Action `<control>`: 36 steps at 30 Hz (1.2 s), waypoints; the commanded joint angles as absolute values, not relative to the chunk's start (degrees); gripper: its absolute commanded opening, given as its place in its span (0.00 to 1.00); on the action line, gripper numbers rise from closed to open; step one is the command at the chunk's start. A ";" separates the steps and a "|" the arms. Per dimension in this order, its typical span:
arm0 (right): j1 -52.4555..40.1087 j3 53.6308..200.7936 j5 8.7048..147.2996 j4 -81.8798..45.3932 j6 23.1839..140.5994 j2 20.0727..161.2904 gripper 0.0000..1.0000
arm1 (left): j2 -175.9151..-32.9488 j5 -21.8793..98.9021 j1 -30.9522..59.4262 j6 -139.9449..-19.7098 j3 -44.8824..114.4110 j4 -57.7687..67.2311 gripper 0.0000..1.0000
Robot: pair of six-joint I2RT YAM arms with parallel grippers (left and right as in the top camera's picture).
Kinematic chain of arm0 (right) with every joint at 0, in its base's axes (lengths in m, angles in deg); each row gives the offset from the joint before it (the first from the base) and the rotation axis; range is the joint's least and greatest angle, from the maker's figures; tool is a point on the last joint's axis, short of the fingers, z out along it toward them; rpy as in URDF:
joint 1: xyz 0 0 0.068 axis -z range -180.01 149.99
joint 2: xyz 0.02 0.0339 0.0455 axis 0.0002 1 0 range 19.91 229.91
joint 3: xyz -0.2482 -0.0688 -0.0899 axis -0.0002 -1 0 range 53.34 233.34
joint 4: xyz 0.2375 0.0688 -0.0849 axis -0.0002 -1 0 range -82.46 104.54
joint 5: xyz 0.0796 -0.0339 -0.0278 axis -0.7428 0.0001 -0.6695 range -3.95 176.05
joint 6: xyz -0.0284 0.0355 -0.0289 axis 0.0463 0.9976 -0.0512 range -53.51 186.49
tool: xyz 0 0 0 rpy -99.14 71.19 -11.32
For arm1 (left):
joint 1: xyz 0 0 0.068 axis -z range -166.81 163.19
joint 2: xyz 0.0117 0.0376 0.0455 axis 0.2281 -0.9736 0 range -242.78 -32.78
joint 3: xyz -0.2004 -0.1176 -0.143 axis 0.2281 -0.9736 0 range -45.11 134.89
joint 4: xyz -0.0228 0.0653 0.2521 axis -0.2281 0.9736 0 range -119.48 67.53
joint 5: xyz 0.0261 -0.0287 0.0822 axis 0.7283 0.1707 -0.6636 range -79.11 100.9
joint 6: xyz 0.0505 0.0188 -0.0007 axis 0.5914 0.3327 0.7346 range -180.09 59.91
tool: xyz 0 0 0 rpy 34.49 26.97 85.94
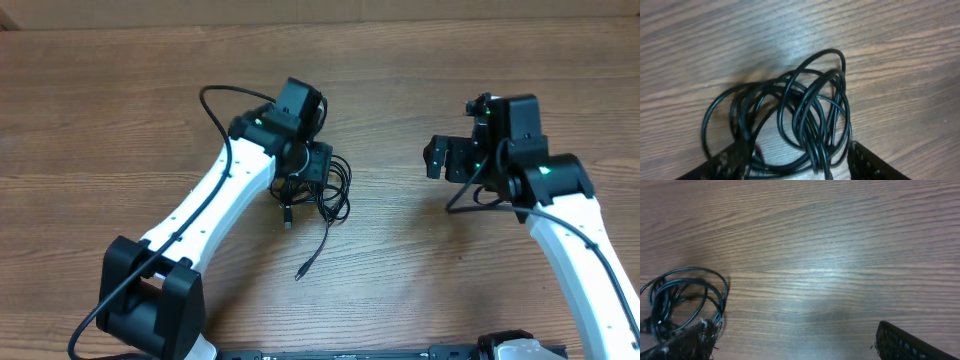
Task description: Untangle cables
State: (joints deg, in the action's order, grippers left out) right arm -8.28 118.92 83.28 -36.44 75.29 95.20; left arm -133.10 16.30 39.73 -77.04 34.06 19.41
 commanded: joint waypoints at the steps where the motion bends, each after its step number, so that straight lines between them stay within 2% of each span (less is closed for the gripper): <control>1: -8.28 120.60 82.93 -37.82 75.49 93.42 1.00 | -133.95 16.65 39.84 -77.89 30.22 15.04 0.61; 6: -8.28 120.60 82.93 -39.02 75.49 93.29 1.00 | -135.20 15.67 39.80 -77.91 27.70 9.11 0.55; 15: -8.28 120.60 82.95 -39.63 75.49 93.32 1.00 | -140.70 14.99 39.82 -79.69 27.70 6.43 0.53; 16: -8.28 120.60 82.95 -39.63 75.49 93.32 1.00 | -141.36 15.76 39.82 -79.73 27.70 6.38 0.48; 19: -8.28 120.60 82.95 -39.61 75.49 93.32 1.00 | -141.88 17.83 39.82 -79.79 27.70 5.92 0.25; 21: -8.28 120.60 82.95 -39.61 75.49 93.32 1.00 | -141.71 18.97 39.82 -79.82 28.23 5.18 0.05; 28: -8.28 120.60 80.53 -39.87 75.49 93.32 1.00 | -139.33 22.77 39.73 -79.34 38.57 11.39 0.04; 36: -8.30 120.58 53.38 -39.39 68.17 93.32 1.00 | -136.90 35.39 39.73 -79.42 53.01 21.57 0.04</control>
